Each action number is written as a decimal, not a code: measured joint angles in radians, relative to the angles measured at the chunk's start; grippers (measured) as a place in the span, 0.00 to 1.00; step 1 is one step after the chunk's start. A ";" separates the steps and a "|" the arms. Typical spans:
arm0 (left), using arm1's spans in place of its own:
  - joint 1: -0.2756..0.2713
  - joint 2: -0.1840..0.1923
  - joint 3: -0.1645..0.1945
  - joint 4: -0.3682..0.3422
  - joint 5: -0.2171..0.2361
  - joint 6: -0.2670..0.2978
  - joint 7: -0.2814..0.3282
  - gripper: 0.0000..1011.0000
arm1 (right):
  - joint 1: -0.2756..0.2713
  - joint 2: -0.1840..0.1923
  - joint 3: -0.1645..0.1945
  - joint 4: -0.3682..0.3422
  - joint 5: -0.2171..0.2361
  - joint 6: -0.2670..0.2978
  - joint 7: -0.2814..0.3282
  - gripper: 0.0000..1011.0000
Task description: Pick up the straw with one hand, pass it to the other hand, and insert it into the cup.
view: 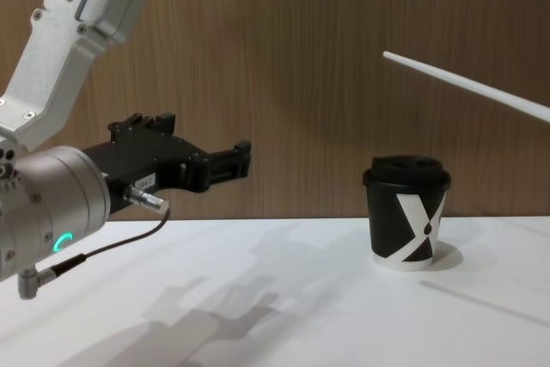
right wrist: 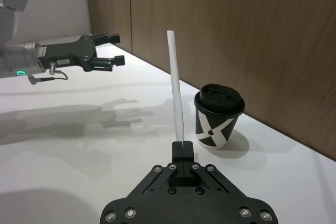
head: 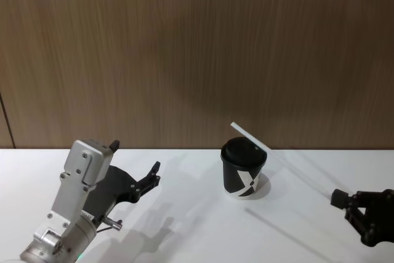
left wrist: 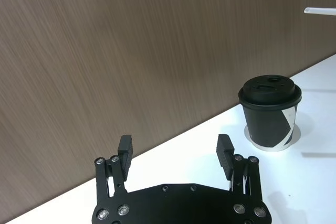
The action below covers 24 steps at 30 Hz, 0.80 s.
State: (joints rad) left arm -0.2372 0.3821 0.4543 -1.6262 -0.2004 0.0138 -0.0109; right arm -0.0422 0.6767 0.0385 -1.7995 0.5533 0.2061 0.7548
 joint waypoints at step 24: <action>0.000 0.000 0.000 0.000 0.000 0.000 0.000 0.99 | 0.040 0.008 -0.055 0.023 0.018 0.005 0.014 0.00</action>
State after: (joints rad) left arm -0.2372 0.3821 0.4542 -1.6262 -0.2004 0.0138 -0.0110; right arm -0.0024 0.6848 -0.0167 -1.7766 0.5717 0.2111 0.7687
